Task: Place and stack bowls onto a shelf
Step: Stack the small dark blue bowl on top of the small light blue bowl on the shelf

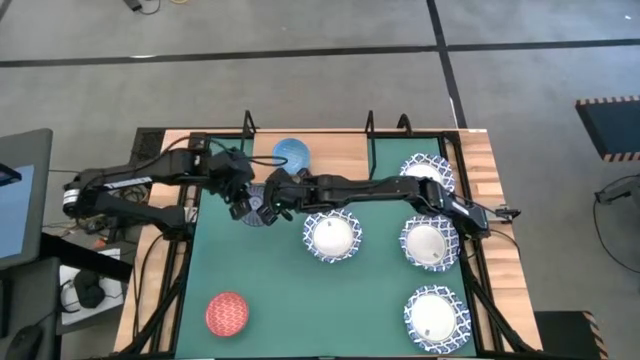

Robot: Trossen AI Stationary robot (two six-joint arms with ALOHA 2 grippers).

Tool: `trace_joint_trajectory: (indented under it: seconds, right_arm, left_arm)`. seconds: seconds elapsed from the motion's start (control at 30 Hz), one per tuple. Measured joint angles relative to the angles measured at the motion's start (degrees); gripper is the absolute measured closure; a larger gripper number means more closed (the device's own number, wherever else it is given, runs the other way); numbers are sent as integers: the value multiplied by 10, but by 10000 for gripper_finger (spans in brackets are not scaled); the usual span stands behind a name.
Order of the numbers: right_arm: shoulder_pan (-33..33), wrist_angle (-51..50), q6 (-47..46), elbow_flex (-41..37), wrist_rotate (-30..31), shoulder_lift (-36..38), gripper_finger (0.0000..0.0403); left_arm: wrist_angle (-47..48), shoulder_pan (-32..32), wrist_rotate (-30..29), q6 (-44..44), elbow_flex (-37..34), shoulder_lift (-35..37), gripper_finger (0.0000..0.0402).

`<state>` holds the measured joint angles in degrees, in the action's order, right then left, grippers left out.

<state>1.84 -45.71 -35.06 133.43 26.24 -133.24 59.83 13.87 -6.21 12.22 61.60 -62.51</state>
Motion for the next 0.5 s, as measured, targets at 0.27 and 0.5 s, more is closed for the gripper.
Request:
trace_joint_trajectory:
  seconds: [0.27, 0.5]
  right_arm:
    - [3, -24, 13, 1, 0, 23, 380]
    - [6, -33, 25, 2, -14, 31, 376]
  left_arm:
    - [-15, 0, 18, -3, 0, -33, 329]
    - [-33, 0, 7, -13, 0, -33, 390]
